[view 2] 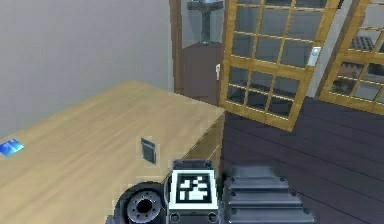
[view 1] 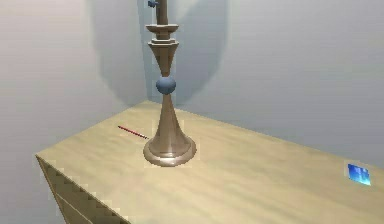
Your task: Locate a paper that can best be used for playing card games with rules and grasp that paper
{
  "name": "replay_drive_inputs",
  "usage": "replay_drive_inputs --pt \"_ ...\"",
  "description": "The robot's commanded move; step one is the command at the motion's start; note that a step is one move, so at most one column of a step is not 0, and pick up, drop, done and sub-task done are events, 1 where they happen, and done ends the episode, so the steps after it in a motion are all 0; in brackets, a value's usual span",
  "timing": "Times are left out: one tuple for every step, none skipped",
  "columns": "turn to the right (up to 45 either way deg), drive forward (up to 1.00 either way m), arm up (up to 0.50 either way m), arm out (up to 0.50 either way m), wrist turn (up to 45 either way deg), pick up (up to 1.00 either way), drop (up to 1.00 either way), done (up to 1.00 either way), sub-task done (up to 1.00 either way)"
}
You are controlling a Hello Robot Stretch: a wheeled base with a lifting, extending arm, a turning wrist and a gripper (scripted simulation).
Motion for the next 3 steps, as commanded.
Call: replay_drive_inputs --pt "0.0 0.0 0.0 0.14 0.0 0.0 0.0 0.0 0.0" --pt "0.0 0.0 0.0 0.0 45.0 0.0 0.0 0.0 0.0" --pt "0.0 0.0 0.0 0.0 45.0 0.0 0.0 0.0 0.0"
